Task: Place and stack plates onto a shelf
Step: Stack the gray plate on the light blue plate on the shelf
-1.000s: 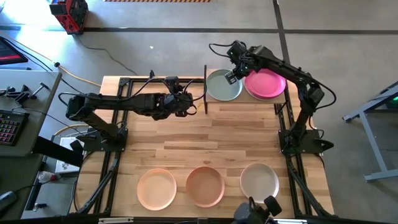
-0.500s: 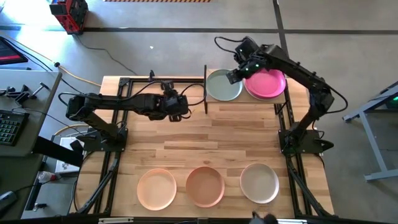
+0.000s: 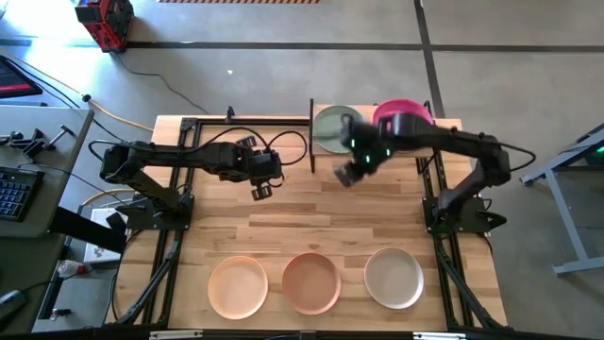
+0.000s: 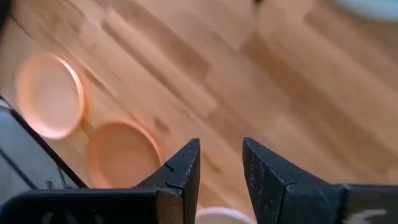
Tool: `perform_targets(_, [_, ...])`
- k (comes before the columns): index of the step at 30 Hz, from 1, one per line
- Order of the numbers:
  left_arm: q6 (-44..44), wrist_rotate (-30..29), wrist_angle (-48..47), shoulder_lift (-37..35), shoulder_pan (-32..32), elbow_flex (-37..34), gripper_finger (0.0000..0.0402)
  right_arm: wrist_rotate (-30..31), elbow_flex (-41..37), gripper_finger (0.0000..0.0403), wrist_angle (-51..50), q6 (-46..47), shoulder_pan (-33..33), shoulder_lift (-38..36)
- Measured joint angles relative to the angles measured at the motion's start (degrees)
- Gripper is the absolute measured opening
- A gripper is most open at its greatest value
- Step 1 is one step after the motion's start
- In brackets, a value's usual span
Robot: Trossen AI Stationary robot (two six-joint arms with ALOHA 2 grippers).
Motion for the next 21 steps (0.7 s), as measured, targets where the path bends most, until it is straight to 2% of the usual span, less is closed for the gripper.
perform_targets(7, [-4.15, 2.28, -0.32, 0.00, 0.00, 0.00, 0.0119, 6.34, -2.54, 0.0099, -1.69, 15.66, 15.99, 0.00])
perform_targets(12, [-8.36, 5.10, -0.28, 0.00, 0.00, 0.00, 0.0119, 6.74, -8.20, 0.0099, -1.21, 28.17, 24.95, 0.02])
perform_targets(16, [-10.04, 7.07, -0.26, 0.00, -0.02, 0.00, 0.0119, 6.55, -13.52, 0.0099, 2.60, 38.95, 31.98, 0.02])
perform_targets(21, [-13.32, 7.44, -0.26, 0.00, -0.02, 0.00, 0.0119, 5.98, -20.45, 0.0099, 11.95, 48.94, 39.36, 0.02])
